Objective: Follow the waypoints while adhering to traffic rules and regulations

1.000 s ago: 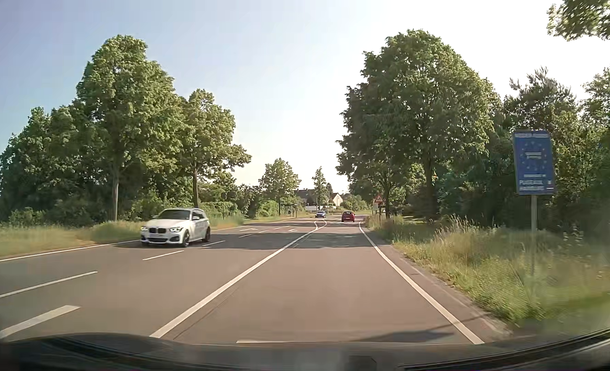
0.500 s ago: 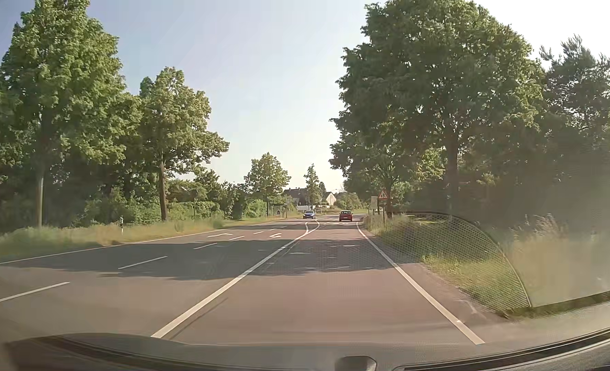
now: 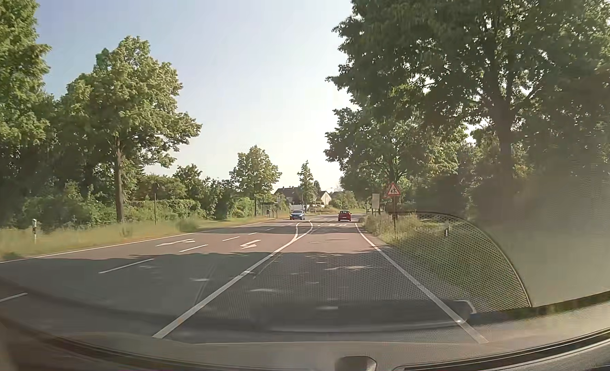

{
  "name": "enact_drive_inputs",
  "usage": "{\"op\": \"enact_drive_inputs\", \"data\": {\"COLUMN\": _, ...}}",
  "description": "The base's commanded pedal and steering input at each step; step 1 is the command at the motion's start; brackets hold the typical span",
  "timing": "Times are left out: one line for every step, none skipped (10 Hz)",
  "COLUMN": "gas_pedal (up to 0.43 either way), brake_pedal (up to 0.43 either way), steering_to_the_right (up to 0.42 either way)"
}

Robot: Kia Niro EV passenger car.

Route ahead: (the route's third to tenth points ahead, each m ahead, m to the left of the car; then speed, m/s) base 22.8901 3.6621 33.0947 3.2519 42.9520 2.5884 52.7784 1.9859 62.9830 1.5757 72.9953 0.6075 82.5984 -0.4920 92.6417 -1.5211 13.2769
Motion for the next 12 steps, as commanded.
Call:
{"op": "enact_drive_inputs", "data": {"gas_pedal": 0.028, "brake_pedal": 0.03, "steering_to_the_right": 0.01}}
{"op": "enact_drive_inputs", "data": {"gas_pedal": 0.028, "brake_pedal": 0.03, "steering_to_the_right": 0.01}}
{"op": "enact_drive_inputs", "data": {"gas_pedal": 0.028, "brake_pedal": 0.024, "steering_to_the_right": 0.01}}
{"op": "enact_drive_inputs", "data": {"gas_pedal": 0.028, "brake_pedal": 0.03, "steering_to_the_right": 0.01}}
{"op": "enact_drive_inputs", "data": {"gas_pedal": 0.028, "brake_pedal": 0.03, "steering_to_the_right": 0.009}}
{"op": "enact_drive_inputs", "data": {"gas_pedal": 0.028, "brake_pedal": 0.03, "steering_to_the_right": 0.009}}
{"op": "enact_drive_inputs", "data": {"gas_pedal": 0.028, "brake_pedal": 0.03, "steering_to_the_right": 0.009}}
{"op": "enact_drive_inputs", "data": {"gas_pedal": 0.028, "brake_pedal": 0.03, "steering_to_the_right": 0.009}}
{"op": "enact_drive_inputs", "data": {"gas_pedal": 0.028, "brake_pedal": 0.03, "steering_to_the_right": 0.009}}
{"op": "enact_drive_inputs", "data": {"gas_pedal": 0.028, "brake_pedal": 0.03, "steering_to_the_right": 0.008}}
{"op": "enact_drive_inputs", "data": {"gas_pedal": 0.028, "brake_pedal": 0.03, "steering_to_the_right": 0.009}}
{"op": "enact_drive_inputs", "data": {"gas_pedal": 0.028, "brake_pedal": 0.03, "steering_to_the_right": 0.008}}
